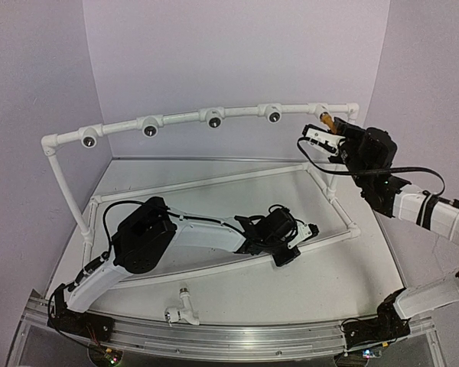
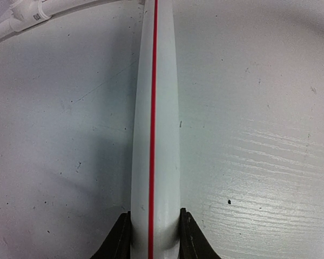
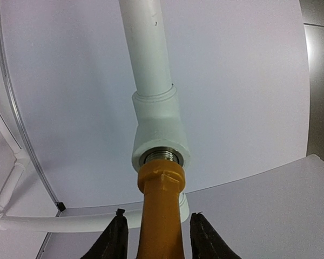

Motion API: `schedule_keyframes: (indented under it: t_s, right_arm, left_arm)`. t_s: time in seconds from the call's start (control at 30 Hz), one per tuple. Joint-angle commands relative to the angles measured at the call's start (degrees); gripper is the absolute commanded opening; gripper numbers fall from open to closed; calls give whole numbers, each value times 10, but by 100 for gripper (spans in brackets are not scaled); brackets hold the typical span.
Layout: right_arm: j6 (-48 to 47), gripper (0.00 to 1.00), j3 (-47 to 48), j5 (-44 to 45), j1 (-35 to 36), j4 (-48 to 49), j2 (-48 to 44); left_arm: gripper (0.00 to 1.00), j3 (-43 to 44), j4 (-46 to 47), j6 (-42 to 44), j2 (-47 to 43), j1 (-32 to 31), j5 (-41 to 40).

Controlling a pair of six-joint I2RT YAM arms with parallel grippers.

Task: Install the water faucets
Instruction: Screw the water faucet onto the adaptor.

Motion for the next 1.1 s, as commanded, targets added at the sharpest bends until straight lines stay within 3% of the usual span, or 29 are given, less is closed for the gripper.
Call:
schedule_keyframes:
  t_s: [0.0, 0.37, 0.67, 1.07]
  right_arm:
    - [20, 34, 22, 24, 0, 55, 8]
    - [104, 0, 26, 75, 16, 49, 27]
    - [162, 0, 52, 123, 64, 39, 51]
    - [348, 0, 104, 118, 71, -78, 50]
  left_arm:
    - [0, -42, -180, 3, 85, -24, 54]
    - [0, -39, -181, 3, 87, -24, 54]
    - [0, -37, -183, 3, 88, -25, 53]
    - [0, -38, -184, 2, 88, -24, 54]
